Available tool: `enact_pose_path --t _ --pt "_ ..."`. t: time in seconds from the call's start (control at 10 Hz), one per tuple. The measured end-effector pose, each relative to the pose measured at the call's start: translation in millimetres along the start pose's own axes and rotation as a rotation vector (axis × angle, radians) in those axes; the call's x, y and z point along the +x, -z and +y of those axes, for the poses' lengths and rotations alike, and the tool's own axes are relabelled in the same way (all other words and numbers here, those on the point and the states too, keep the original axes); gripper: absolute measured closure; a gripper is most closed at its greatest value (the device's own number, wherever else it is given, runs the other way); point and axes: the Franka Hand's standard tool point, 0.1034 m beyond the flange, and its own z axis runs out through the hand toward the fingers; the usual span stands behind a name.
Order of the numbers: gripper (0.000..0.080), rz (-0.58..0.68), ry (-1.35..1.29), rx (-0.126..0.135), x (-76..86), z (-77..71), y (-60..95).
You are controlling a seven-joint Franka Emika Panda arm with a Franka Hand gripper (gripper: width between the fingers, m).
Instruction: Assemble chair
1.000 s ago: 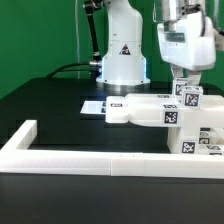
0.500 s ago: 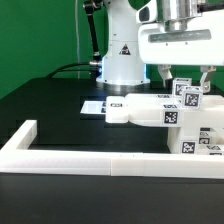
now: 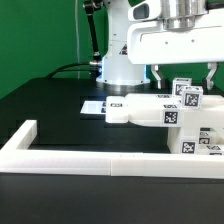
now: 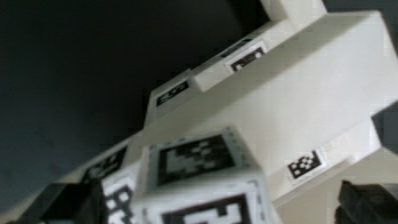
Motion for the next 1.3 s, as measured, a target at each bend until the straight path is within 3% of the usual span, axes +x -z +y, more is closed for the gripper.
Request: enact_pose_path --t 0.2,0.4,0.5,0.9,1.3 --pt "0.0151 -0.001 0.035 0.000 0.9 2.4 -0.6" --pt "0.0418 -0.001 0.035 0.000 0.6 2.1 -0.9" --pt "0.0514 -0.001 0.035 -0.001 0.7 2.3 -0.9" --pt "0.0512 0.003 -0.126 0.006 1.6 2.5 -0.8" --pt "0.0512 0.027 -0.530 0.022 4.2 2.4 -0.5"
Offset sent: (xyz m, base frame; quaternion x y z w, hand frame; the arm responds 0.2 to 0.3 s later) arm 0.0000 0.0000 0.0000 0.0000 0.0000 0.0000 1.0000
